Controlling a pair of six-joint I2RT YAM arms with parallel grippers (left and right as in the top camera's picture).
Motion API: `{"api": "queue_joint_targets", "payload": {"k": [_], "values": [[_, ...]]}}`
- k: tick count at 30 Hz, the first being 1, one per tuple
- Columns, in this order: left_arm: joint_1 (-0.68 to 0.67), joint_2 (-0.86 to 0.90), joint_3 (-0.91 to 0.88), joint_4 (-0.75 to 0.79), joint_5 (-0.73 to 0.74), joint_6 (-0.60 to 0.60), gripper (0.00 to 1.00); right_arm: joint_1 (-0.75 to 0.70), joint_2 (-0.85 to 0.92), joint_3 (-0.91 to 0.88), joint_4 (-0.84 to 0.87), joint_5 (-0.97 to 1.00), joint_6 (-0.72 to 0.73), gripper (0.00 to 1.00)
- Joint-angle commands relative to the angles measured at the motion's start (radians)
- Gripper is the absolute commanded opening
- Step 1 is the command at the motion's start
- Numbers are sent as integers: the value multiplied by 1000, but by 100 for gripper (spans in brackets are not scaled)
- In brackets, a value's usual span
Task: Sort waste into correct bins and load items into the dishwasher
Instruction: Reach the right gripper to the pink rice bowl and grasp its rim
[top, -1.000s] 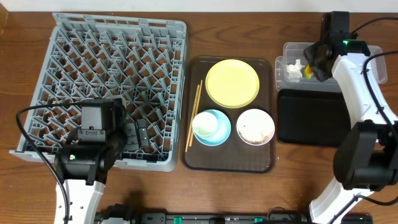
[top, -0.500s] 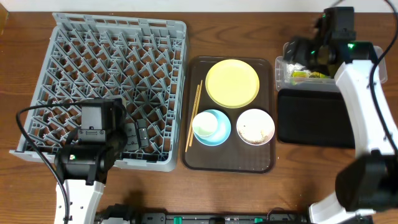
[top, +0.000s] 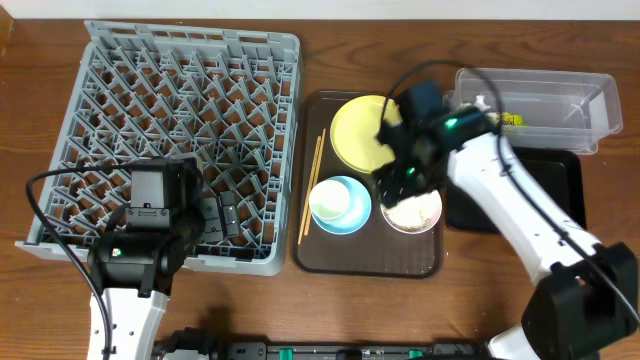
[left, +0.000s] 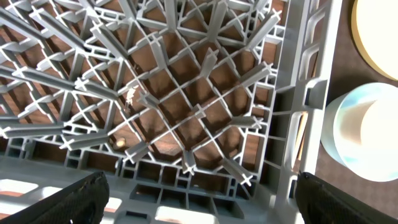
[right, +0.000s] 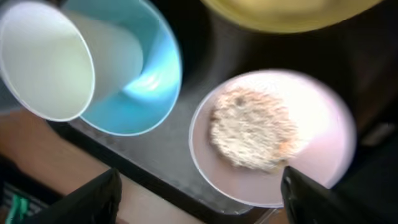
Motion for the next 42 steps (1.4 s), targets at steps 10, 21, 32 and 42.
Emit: {"api": "queue_joint_targets", "payload": {"k": [10,21,32,42], "values": [[4,1,21,-3,-1,-2,96,164,7,-196,164,193,175,73],[4,1,21,-3,-1,-2,96,164,8,-325,293,174,175,42],[4,1,21,-3,-1,-2,96,164,8,-327,299,175,175,23],[4,1,21,-3,-1,-2,96,164,8,-328,297,175,175,14]]}}
